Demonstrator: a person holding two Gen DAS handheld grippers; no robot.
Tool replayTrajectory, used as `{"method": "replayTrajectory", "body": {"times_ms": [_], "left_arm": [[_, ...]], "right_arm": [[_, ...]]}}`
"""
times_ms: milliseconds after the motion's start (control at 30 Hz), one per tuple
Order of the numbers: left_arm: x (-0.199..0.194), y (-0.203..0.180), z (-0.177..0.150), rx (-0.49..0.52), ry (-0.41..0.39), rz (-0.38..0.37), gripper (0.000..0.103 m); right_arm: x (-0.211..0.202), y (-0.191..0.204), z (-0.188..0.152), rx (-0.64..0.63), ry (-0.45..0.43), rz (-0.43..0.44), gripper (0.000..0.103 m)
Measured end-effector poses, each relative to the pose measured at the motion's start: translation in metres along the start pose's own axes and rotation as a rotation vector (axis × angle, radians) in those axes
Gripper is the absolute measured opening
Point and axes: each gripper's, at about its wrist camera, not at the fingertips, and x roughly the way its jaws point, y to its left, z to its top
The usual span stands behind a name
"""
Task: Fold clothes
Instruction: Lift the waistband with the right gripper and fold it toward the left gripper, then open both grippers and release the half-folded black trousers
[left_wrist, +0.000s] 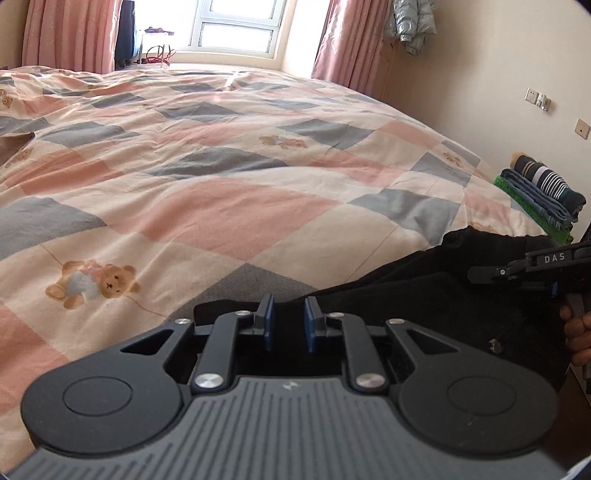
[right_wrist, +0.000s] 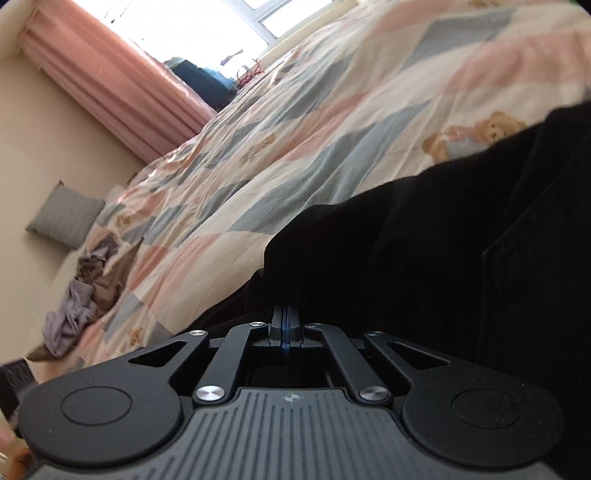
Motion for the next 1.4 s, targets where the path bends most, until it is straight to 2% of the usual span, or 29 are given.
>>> {"method": "replayTrajectory", "body": {"times_ms": [100, 167, 300, 400, 500, 567, 600, 667, 733, 833, 900, 967, 1033, 1067, 1100, 1200, 1267, 1367, 1400], "left_arm": [[-0.027, -0.003, -0.003, -0.001, -0.029, 0.017, 0.015], [-0.051, -0.007, -0.013, 0.012, -0.047, 0.029, 0.014], [-0.092, -0.023, -0.038, 0.037, -0.048, 0.047, 0.015], [-0.102, -0.035, -0.058, 0.056, -0.010, 0.061, 0.015], [-0.090, -0.047, -0.077, 0.111, 0.032, 0.107, 0.017], [-0.090, -0.050, -0.078, 0.112, 0.035, 0.115, 0.017], [-0.093, -0.052, -0.076, 0.110, 0.028, 0.114, 0.017], [-0.100, -0.055, -0.073, 0.106, 0.013, 0.113, 0.017], [-0.107, -0.060, -0.072, 0.113, 0.001, 0.111, 0.017], [-0.103, -0.064, -0.081, 0.103, 0.041, 0.121, 0.017], [-0.097, -0.063, -0.086, 0.098, 0.070, 0.140, 0.017], [-0.096, -0.071, -0.087, 0.106, 0.085, 0.174, 0.018], [-0.102, -0.079, -0.083, 0.108, 0.092, 0.200, 0.022], [-0.105, -0.082, -0.081, 0.103, 0.098, 0.210, 0.030], [-0.107, -0.084, -0.079, 0.091, 0.111, 0.224, 0.033], [-0.113, -0.090, -0.077, 0.054, 0.138, 0.264, 0.034], [-0.117, -0.095, -0.076, 0.040, 0.143, 0.270, 0.036], [-0.124, -0.101, -0.076, 0.046, 0.139, 0.280, 0.039], [-0.127, -0.103, -0.077, 0.050, 0.136, 0.284, 0.039]], "right_arm": [[-0.017, -0.004, -0.001, 0.055, -0.037, 0.031, 0.000], [-0.040, -0.001, -0.006, 0.052, -0.099, 0.025, 0.013], [-0.090, 0.008, -0.032, -0.024, -0.172, -0.027, 0.014], [-0.113, 0.024, -0.064, -0.146, -0.159, -0.074, 0.014], [-0.115, 0.038, -0.094, -0.246, -0.115, -0.084, 0.013], [-0.104, 0.036, -0.104, -0.264, -0.065, -0.143, 0.010], [-0.100, 0.032, -0.106, -0.250, -0.063, -0.162, 0.016], [-0.101, 0.034, -0.106, -0.238, -0.077, -0.176, 0.015], [-0.111, 0.048, -0.106, -0.282, -0.114, -0.187, 0.015], [-0.124, 0.062, -0.111, -0.337, -0.159, -0.173, 0.016], [-0.120, 0.063, -0.117, -0.341, -0.126, -0.164, 0.016], [-0.106, 0.060, -0.123, -0.341, -0.066, -0.200, 0.013], [-0.100, 0.060, -0.128, -0.340, -0.061, -0.233, 0.013], [-0.103, 0.063, -0.127, -0.337, -0.070, -0.233, 0.014], [-0.108, 0.067, -0.126, -0.338, -0.078, -0.230, 0.015], [-0.122, 0.076, -0.126, -0.341, -0.108, -0.230, 0.019], [-0.130, 0.078, -0.128, -0.327, -0.123, -0.233, 0.026], [-0.139, 0.077, -0.136, -0.307, -0.127, -0.243, 0.036], [-0.141, 0.077, -0.138, -0.301, -0.125, -0.246, 0.036]]}}
